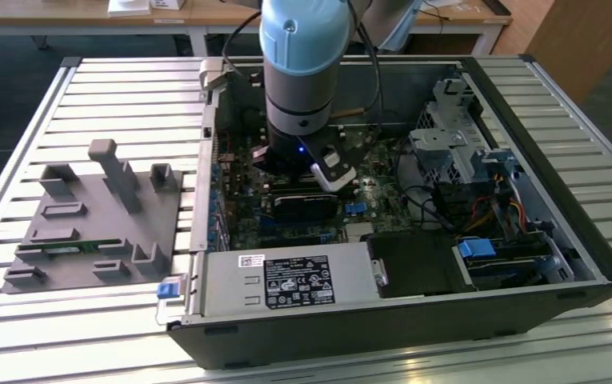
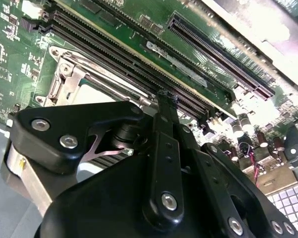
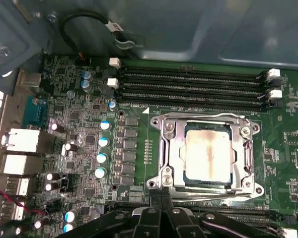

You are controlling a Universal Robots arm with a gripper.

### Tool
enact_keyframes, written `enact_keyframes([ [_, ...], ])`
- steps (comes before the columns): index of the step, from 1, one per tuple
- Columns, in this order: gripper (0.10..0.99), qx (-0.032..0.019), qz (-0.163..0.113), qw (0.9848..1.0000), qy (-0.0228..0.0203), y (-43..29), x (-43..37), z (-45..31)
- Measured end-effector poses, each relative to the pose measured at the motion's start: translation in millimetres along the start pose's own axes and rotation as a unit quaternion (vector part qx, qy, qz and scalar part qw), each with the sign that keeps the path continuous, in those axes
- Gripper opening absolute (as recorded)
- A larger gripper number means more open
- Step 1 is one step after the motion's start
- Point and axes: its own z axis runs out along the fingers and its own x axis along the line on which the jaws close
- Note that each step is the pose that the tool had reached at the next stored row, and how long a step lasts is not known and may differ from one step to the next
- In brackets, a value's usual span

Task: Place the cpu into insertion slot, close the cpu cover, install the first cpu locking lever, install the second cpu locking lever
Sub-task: 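Install the second cpu locking lever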

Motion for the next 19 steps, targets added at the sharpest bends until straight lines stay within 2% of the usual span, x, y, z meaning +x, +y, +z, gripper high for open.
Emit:
enact_keyframes([
  [2, 0.106, -0.0043, 0.000, 1.0000, -0.0003, -0.3, 1.0, 0.7],
  [7, 0.106, -0.0113, 0.000, 0.9999, -0.0006, -0.7, 2.5, 2.7],
  [13, 0.106, -0.0250, 0.000, 0.9997, -0.0012, -1.3, 3.1, 5.7],
  [19, 0.106, -0.0296, 0.000, 0.9996, -0.0013, -1.9, 3.6, 7.9],
])
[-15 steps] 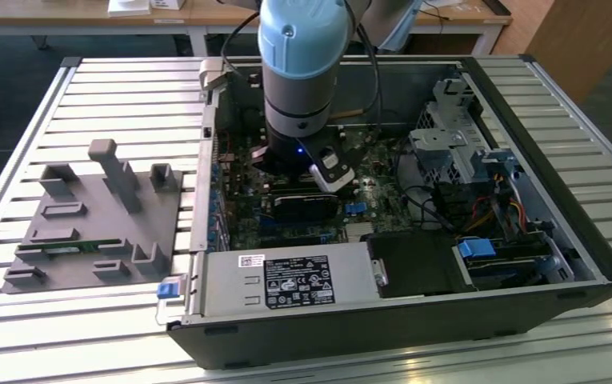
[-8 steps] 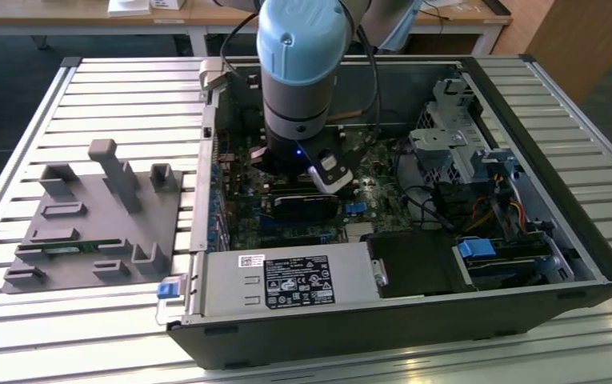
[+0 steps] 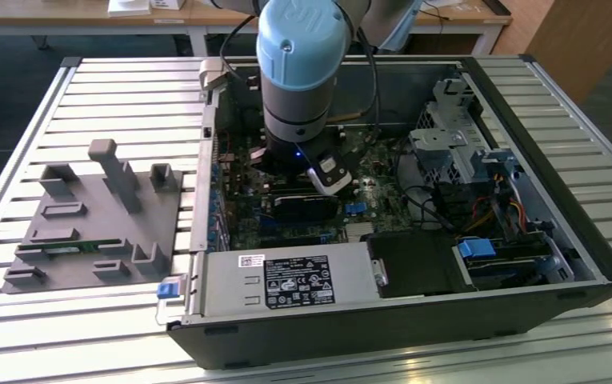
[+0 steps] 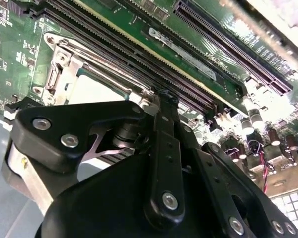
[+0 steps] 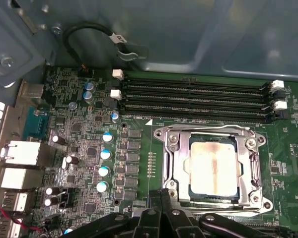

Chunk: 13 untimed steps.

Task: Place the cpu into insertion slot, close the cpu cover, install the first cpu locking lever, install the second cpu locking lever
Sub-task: 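Install the second cpu locking lever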

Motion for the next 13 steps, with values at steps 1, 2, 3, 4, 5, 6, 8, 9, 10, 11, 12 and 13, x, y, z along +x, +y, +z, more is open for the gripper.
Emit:
enact_keyframes([
  [1, 0.106, -0.0002, 0.000, 1.0000, -0.0001, 0.1, 0.0, -0.3],
  [2, 0.106, -0.0004, 0.000, 1.0000, -0.0002, 0.5, -0.1, -1.4],
  [3, 0.106, -0.0007, 0.000, 1.0000, -0.0003, 1.2, -0.2, -3.4],
  [4, 0.106, -0.0004, 0.000, 1.0000, -0.0002, 2.0, -0.2, -6.1],
  [5, 0.106, -0.0001, 0.000, 1.0000, 0.0000, 2.7, -0.1, -8.9],
  [6, 0.106, -0.0001, 0.000, 1.0000, 0.0000, 3.4, -0.1, -11.2],
  [8, 0.106, -0.0002, 0.000, 1.0000, -0.0001, 4.6, -0.1, -14.8],
  [9, 0.106, -0.0001, 0.000, 1.0000, -0.0001, 5.2, -0.1, -16.9],
  [10, 0.106, -0.0001, 0.000, 1.0000, 0.0000, 5.8, -0.2, -19.0],
  [11, 0.106, -0.0002, 0.000, 1.0000, 0.0000, 6.3, -0.2, -20.6],
  [12, 0.106, -0.0002, 0.000, 1.0000, -0.0001, 6.9, -0.2, -22.5],
  [13, 0.106, -0.0002, 0.000, 1.0000, 0.0000, 7.6, -0.3, -24.5],
])
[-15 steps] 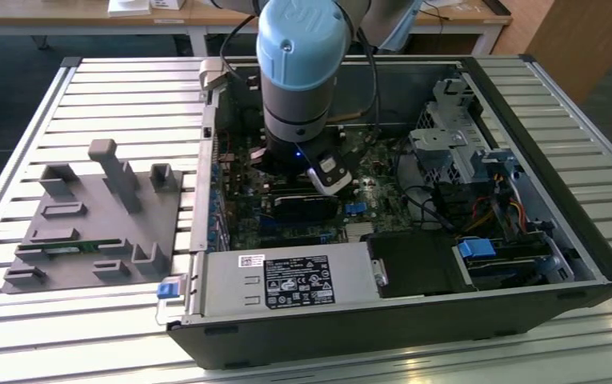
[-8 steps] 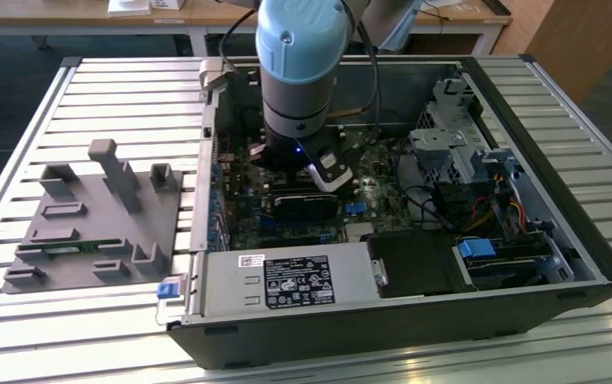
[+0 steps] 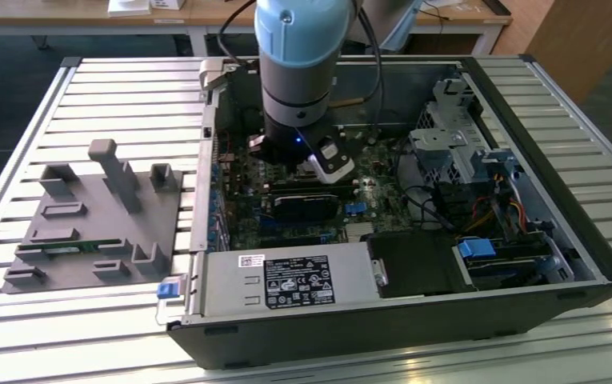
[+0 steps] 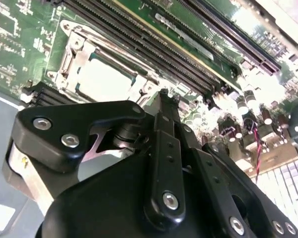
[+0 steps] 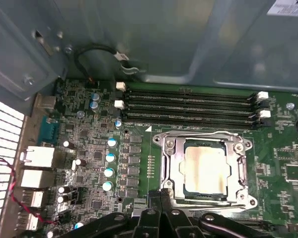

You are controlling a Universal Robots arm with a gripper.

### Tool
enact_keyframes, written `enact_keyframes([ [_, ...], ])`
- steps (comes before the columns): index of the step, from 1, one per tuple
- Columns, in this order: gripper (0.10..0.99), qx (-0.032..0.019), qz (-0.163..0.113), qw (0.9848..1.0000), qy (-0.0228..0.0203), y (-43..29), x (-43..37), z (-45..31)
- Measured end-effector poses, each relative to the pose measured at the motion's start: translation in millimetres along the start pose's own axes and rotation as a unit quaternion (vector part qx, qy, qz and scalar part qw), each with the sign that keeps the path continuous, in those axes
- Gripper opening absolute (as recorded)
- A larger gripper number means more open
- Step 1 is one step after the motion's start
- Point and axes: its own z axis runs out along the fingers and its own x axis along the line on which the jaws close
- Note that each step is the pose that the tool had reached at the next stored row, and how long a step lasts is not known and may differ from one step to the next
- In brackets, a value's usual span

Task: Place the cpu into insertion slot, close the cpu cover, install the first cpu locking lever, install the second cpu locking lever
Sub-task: 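Install the second cpu locking lever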

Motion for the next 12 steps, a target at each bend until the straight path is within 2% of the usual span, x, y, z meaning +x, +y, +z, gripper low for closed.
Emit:
enact_keyframes([
  [6, 0.106, 0.0000, 0.000, 1.0000, -0.0008, 1.9, 0.6, -6.0],
  [12, 0.106, -0.0005, -0.001, 1.0000, -0.0024, 2.1, 1.5, -6.6],
])
